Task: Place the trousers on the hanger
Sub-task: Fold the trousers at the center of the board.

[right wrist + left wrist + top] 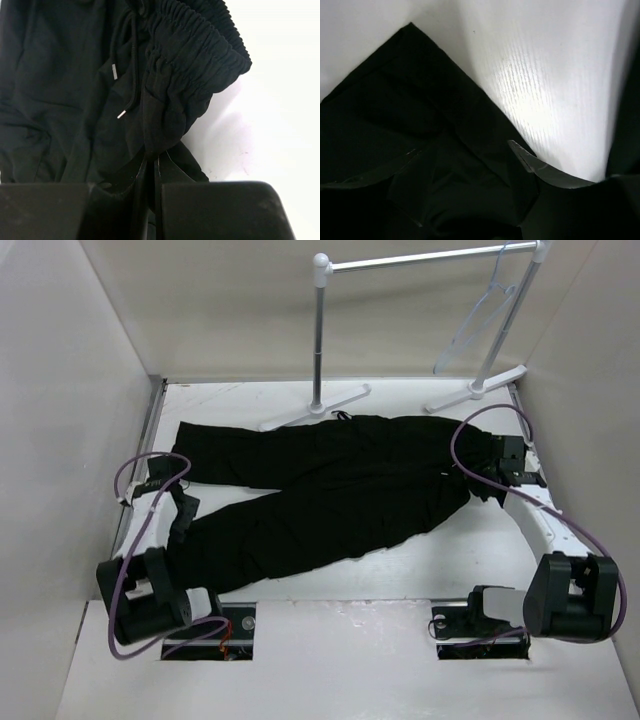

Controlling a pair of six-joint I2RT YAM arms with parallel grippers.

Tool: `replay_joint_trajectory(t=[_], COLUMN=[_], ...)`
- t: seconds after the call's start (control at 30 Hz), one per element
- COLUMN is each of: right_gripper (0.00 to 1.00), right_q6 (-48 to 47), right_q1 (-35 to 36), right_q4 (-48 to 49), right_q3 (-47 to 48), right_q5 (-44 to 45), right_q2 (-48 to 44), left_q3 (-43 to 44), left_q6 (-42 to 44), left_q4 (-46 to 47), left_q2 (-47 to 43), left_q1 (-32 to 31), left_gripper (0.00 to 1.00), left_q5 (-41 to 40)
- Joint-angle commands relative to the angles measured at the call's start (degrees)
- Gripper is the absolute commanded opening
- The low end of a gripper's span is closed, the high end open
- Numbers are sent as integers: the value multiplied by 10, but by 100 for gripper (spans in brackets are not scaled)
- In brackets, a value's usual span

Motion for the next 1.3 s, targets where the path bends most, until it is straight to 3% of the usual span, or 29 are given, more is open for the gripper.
replay_joint_trajectory(t=[0.0, 0.07, 0.13, 0.2, 0.27, 0.33, 0.47, 0.57, 0.67, 0.87, 0.97, 1.1, 1.27], right_gripper=[9, 9, 9, 9, 9, 9, 9, 9, 9, 9, 9, 9, 9], right_q6=[4, 8, 9, 11, 11, 11, 16, 22, 25, 31, 30, 26, 24], right_q1=[15, 20, 20, 19, 15, 5, 0, 2, 6, 10, 10, 15, 25], right_q4=[30, 32, 34, 34, 34, 38, 44, 44, 44, 44, 46, 46, 46], right_q3=[1, -5, -12, -22, -27, -28, -16, -14, -23, -60, -68, -66, -59], right_q5=[-10, -14, -16, -18, -18, -18, -24, -24, -25, -48, -57, -60, -62], right_q2=[-20, -23, -28, -37, -46, -49, -37, -43, -55, -91, -98, -100, -95], left_q3=[-7, 7, 29, 55, 80, 115, 196, 196, 151, 37, -16, -87, -126], left_q6=[-7, -1, 1, 8, 15, 19, 18, 29, 38, 23, -20, -85, -89], left_q4=[77, 121, 141, 150, 161, 172, 140, 125, 113, -26, -102, -133, -95], left_q2=[43, 83, 124, 161, 196, 230, 265, 226, 146, -81, -150, -194, -193], left_q1=[9, 9, 11, 7, 4, 4, -1, -5, 3, 23, 24, 27, 40], left_gripper=[54, 50, 29, 15, 5, 2, 11, 38, 54, 48, 47, 49, 52], left_q5=[-2, 1, 6, 1, -5, -5, -17, -42, -39, -36, -12, 42, 28])
